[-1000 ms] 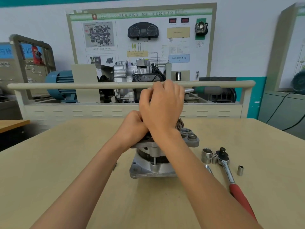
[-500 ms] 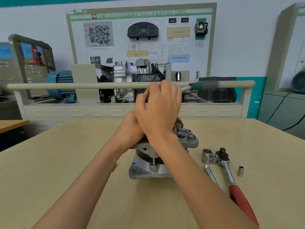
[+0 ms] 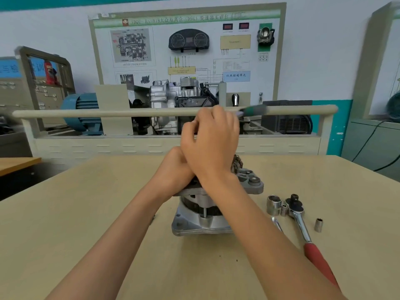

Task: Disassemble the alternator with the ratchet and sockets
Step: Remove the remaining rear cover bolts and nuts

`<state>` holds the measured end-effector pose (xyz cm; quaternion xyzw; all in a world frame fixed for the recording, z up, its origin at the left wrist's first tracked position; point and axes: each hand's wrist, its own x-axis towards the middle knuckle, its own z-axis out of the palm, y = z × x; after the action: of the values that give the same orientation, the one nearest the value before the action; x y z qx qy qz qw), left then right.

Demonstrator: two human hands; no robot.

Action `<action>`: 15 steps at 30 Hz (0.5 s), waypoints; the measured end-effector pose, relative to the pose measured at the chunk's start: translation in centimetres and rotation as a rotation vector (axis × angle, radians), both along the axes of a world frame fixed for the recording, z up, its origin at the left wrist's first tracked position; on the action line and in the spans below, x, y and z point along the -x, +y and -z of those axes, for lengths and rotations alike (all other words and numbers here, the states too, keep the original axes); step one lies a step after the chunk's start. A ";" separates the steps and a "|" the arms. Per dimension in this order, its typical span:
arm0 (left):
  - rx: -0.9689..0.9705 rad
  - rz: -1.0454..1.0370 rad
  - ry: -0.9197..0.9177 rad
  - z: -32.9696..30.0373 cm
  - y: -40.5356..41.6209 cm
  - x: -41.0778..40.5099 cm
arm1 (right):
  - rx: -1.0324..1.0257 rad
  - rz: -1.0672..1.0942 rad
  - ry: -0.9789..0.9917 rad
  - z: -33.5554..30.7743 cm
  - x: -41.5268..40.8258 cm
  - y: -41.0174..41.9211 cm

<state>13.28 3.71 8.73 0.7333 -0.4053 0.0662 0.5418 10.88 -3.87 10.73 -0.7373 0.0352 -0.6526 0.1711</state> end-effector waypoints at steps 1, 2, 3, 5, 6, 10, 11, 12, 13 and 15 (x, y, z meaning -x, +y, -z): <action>-0.011 -0.012 -0.004 0.1 0.0 -0.1 | 0.032 0.090 0.020 -0.1 -0.1 0.1; -0.014 -0.002 0.003 0.0 0.0 0.0 | 0.022 0.059 0.050 -0.5 -0.1 -0.1; -0.008 0.028 0.018 -0.1 0.0 0.0 | -0.029 -0.077 0.077 -0.9 -0.1 -0.4; -0.017 0.096 0.034 -0.1 0.0 0.2 | -0.268 -0.558 0.104 -2.1 0.4 -1.2; -0.031 0.120 0.028 -0.2 -0.1 0.3 | -0.435 -0.813 0.118 -2.6 0.6 -1.7; -0.007 0.103 0.035 -0.1 -0.2 0.2 | -0.848 -1.414 0.039 -2.9 0.5 -2.8; -0.005 0.104 0.037 -0.1 -0.2 0.3 | -0.757 -1.285 0.046 -2.8 0.5 -2.6; -0.012 0.093 0.036 -0.1 -0.2 0.3 | -0.579 -1.040 0.054 -2.3 0.5 -2.1; -0.016 0.062 0.030 0.0 -0.1 0.3 | -0.351 -0.746 0.062 -1.5 0.4 -1.6; -0.016 -0.019 0.018 -0.1 -0.1 0.1 | -0.018 -0.116 0.071 -0.1 0.0 -1.0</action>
<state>13.21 3.62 8.83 0.7421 -0.3940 0.0616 0.5388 10.85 -4.88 10.83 -0.7591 0.0043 -0.6148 0.2139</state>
